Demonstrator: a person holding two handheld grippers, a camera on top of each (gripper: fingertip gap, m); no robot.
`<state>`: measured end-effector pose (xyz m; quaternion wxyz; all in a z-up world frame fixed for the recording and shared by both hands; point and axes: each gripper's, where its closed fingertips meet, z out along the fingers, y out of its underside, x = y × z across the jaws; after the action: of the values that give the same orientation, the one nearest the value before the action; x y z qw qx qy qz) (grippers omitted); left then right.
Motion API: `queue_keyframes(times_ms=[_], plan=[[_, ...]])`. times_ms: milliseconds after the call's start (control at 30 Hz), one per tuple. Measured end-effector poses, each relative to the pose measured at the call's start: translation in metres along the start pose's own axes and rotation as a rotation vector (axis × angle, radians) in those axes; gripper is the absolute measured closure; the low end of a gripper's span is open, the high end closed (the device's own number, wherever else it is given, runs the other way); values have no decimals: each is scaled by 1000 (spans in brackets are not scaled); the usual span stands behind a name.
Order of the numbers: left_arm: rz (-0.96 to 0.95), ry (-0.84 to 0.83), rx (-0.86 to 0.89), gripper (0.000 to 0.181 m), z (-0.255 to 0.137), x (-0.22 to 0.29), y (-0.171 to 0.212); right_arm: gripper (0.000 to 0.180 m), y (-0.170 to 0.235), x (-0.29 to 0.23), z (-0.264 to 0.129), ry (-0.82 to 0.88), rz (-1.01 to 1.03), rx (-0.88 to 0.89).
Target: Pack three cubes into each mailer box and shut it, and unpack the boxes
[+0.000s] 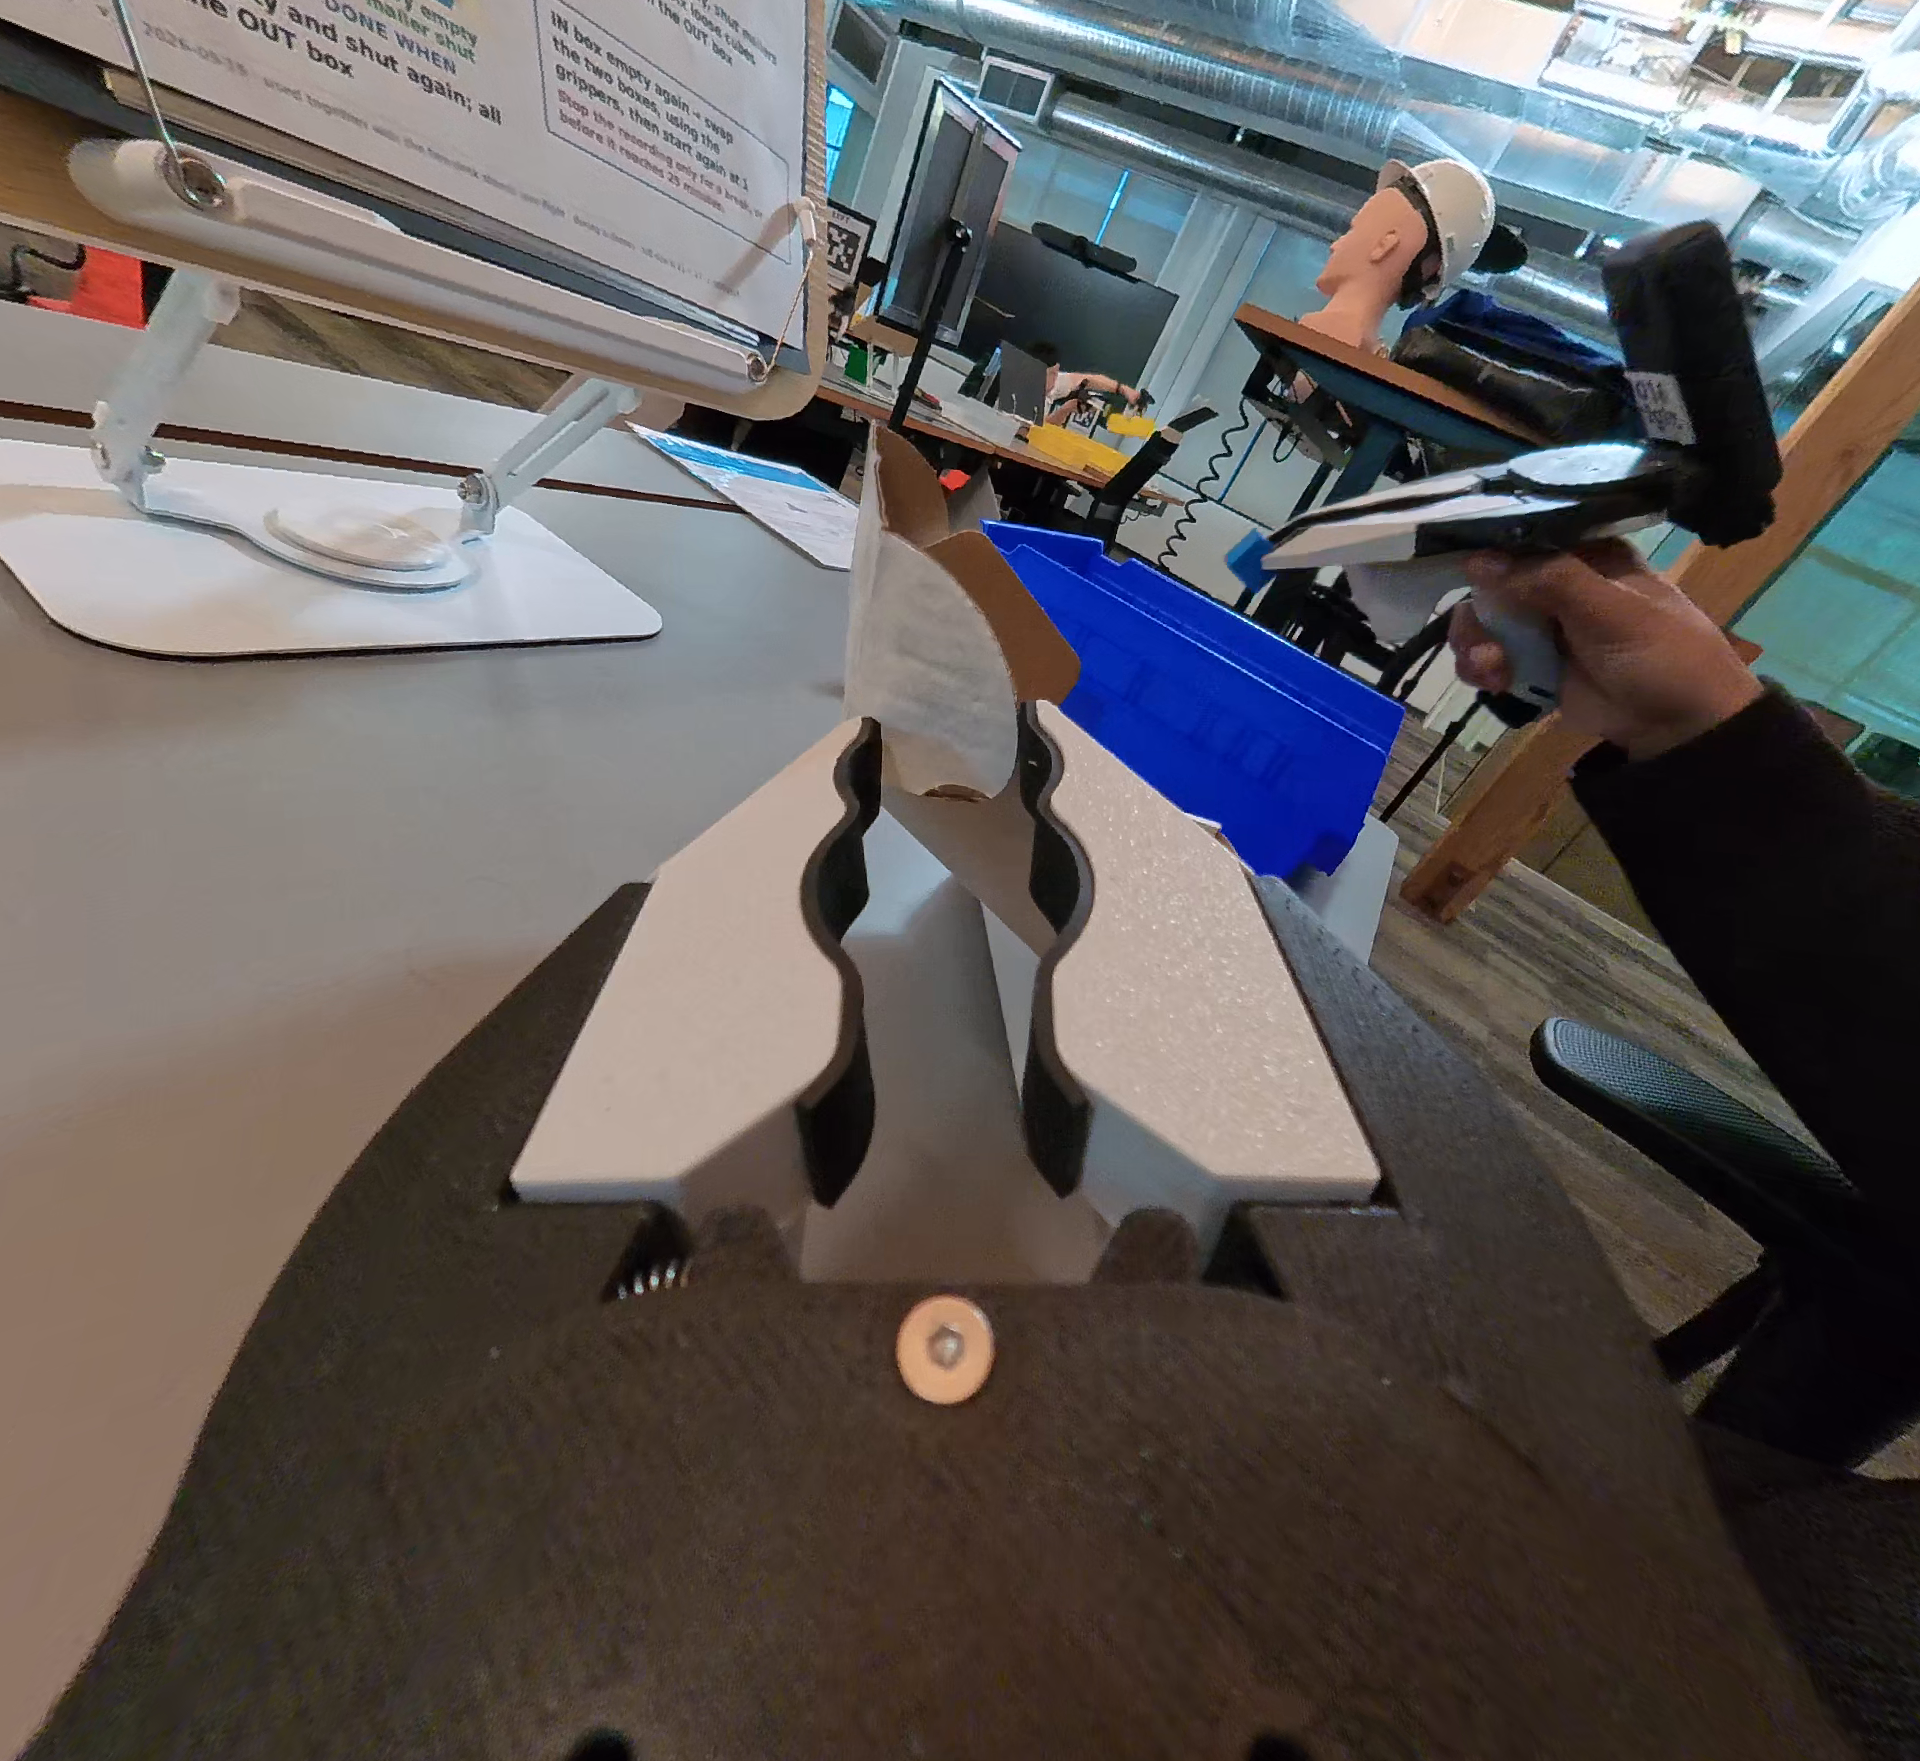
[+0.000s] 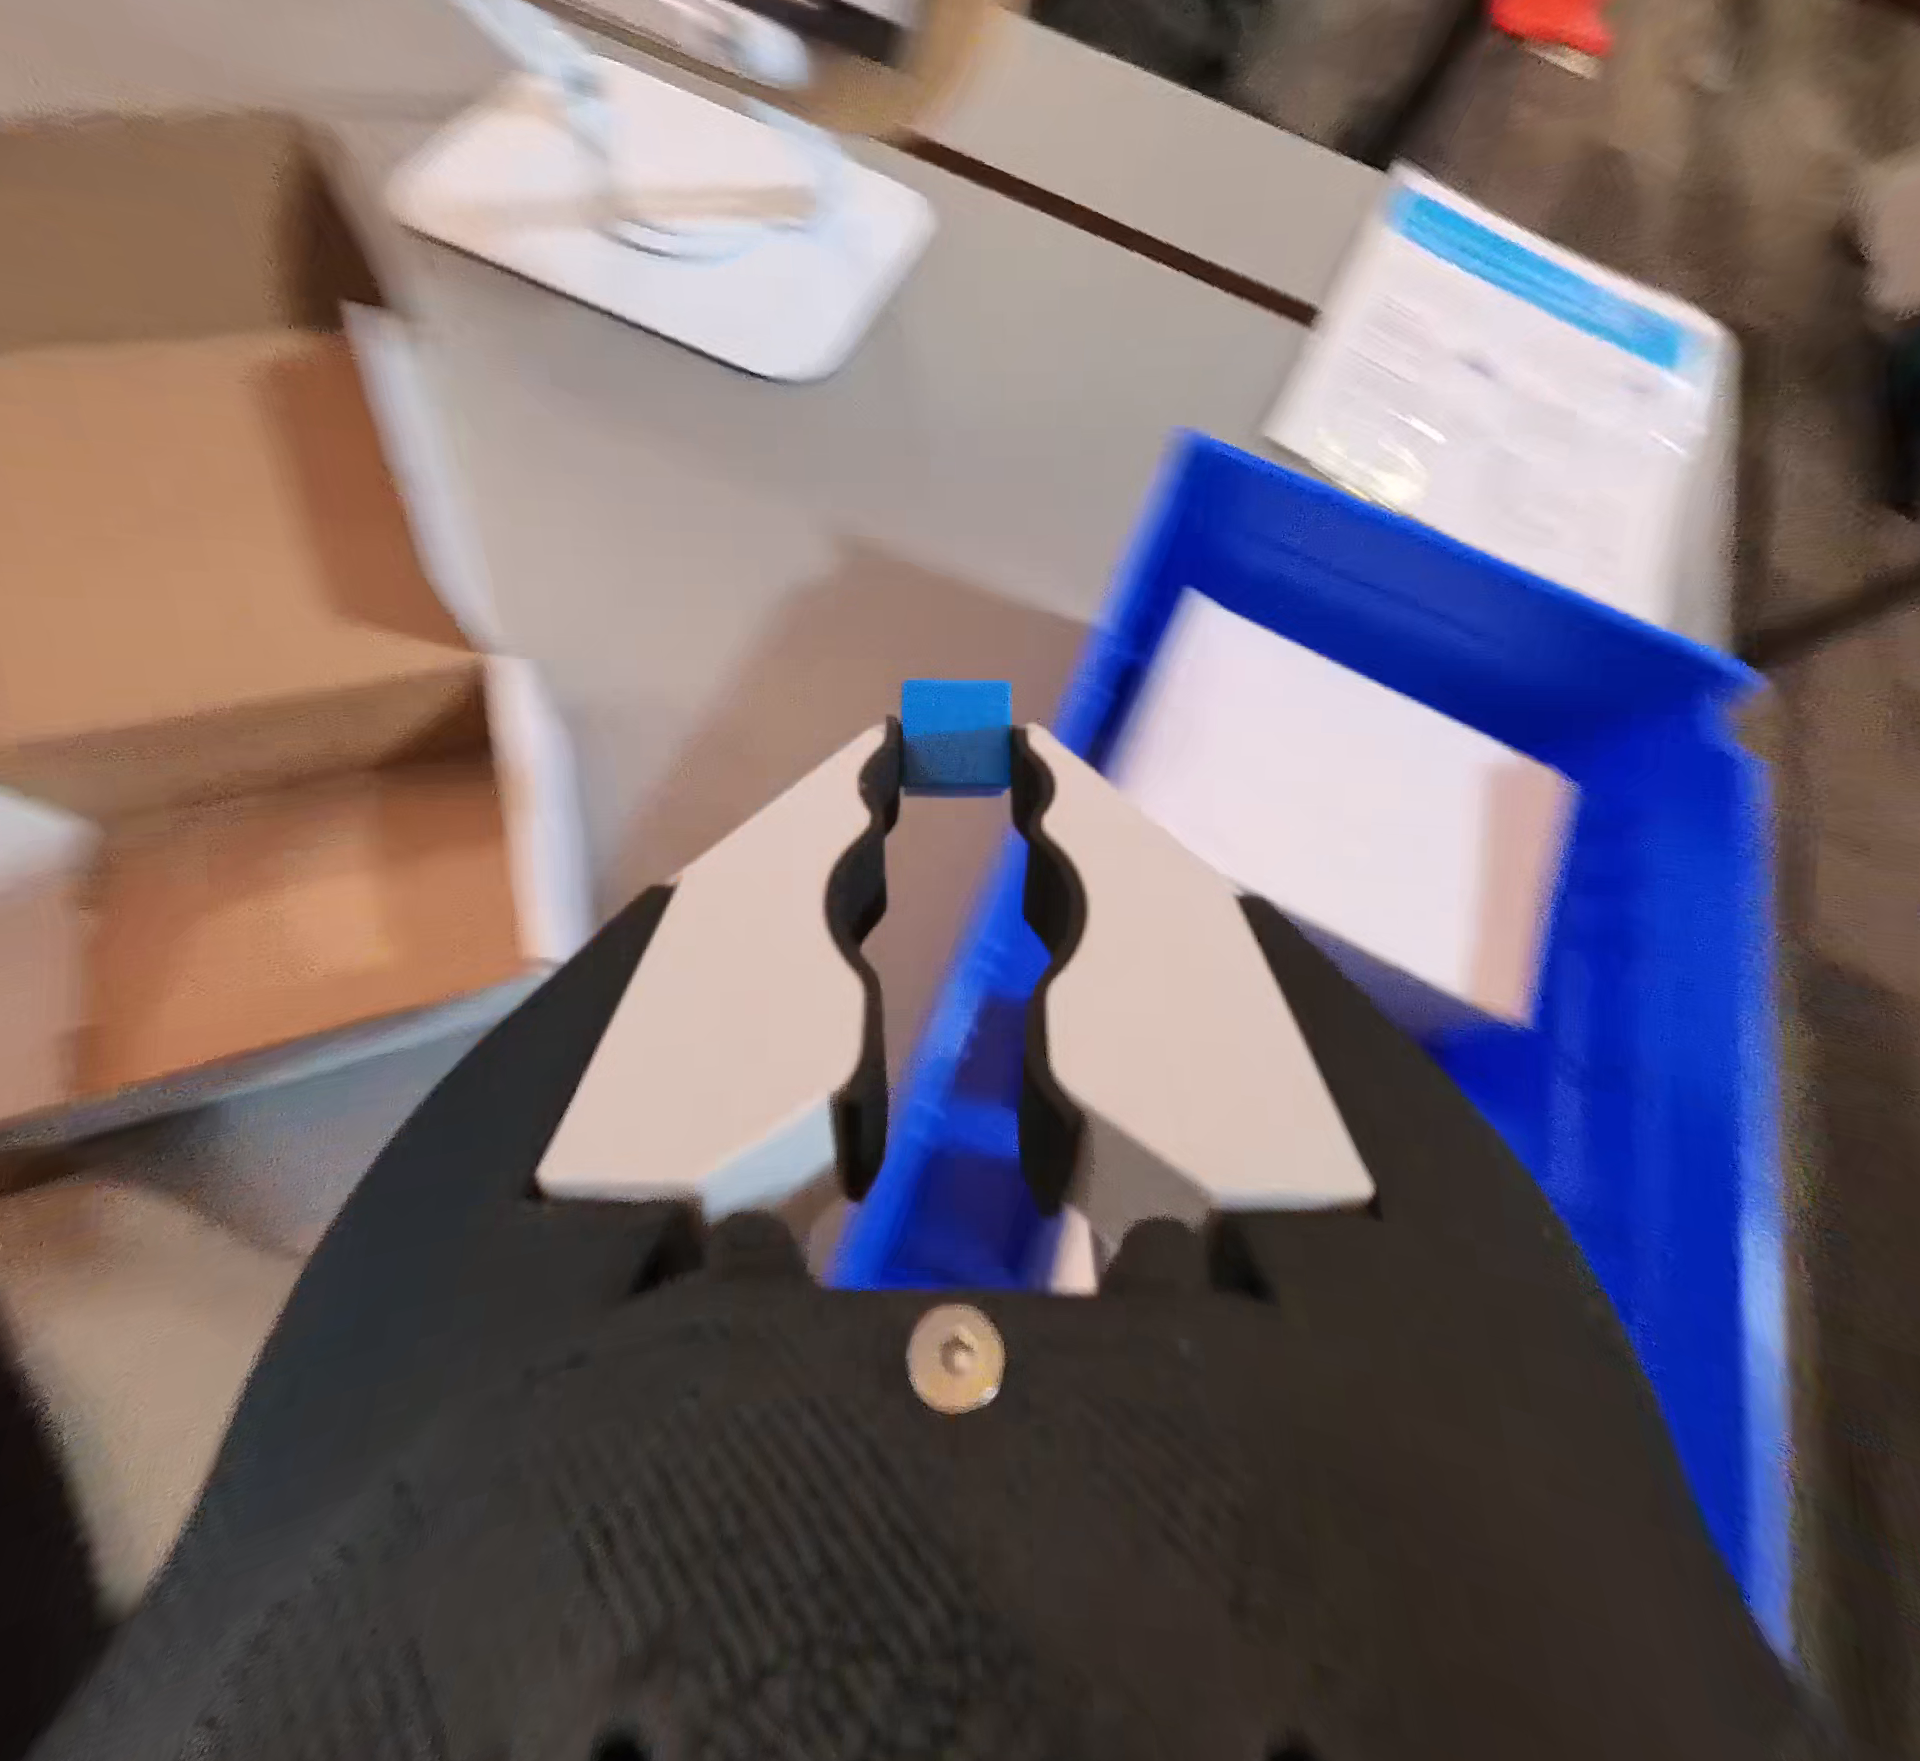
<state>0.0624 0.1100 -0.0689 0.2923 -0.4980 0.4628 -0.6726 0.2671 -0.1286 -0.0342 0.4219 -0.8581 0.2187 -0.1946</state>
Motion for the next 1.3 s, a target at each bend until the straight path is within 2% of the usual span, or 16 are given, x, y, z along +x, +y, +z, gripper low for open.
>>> queue_keyframes(times_ms=[100, 167, 233, 333, 533, 667, 800, 933, 1033, 1200, 1300], plan=[[-5, 1, 1, 156, 0, 0, 0, 160, 60, 86, -4, 233, 83, -160], [1, 1, 0, 156, 1, 1, 0, 160, 107, 121, 1, 301, 140, -269], [9, 3, -2, 156, 1, 3, 1, 160, 138, 137, 10, 317, 205, -306], [16, 6, 2, 156, 2, 5, 1, 160, 164, 144, 18, 323, 252, -362], [10, 7, 1, 156, 2, 3, 1, 159, 179, 147, 23, 357, 233, -435], [10, 8, -1, 156, 2, 3, 1, 145, 169, 147, 19, 367, 225, -405], [7, 10, -1, 156, 2, 2, 1, 144, 116, 124, 13, 303, 176, -237], [7, 10, -1, 156, 2, 2, 1, 144, 48, 58, 13, 130, 47, -72], [10, 7, -2, 156, 2, 2, 1, 145, 15, 3, 15, 20, -56, -5], [21, 6, 1, 156, 1, 2, 0, 145, -9, -88, 19, -171, -213, 59], [24, 3, 7, 156, 0, 2, -2, 140, -8, -123, 22, -256, -228, 30]])
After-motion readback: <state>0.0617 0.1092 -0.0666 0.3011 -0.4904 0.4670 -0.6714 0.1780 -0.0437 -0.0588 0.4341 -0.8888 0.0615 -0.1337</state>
